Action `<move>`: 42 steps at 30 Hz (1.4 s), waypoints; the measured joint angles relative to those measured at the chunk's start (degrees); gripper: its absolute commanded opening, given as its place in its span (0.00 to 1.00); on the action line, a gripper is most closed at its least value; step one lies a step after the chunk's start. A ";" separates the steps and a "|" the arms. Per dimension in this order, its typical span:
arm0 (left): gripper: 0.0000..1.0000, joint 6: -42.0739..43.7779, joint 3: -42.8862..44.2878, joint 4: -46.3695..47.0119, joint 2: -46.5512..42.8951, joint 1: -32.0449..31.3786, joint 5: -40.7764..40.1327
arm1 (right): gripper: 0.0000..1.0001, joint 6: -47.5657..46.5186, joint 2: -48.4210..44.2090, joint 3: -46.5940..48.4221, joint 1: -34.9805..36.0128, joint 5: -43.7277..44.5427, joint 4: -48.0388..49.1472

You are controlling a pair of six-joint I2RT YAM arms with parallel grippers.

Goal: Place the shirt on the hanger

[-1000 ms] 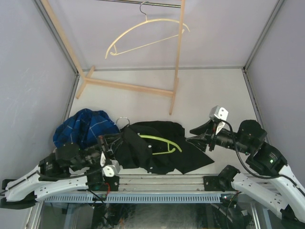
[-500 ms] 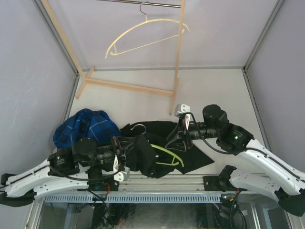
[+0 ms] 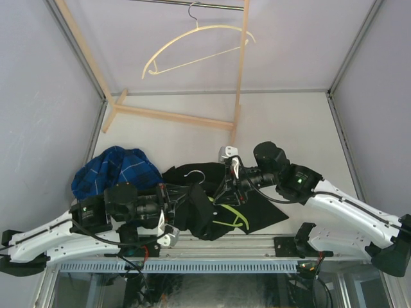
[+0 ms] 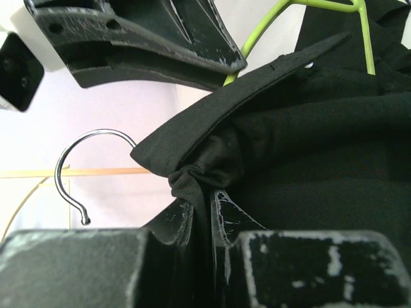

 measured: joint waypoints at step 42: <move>1.00 -5.05 0.85 13.70 -3.45 0.35 -0.63 | 0.00 2.89 -3.15 -5.95 2.56 15.89 8.85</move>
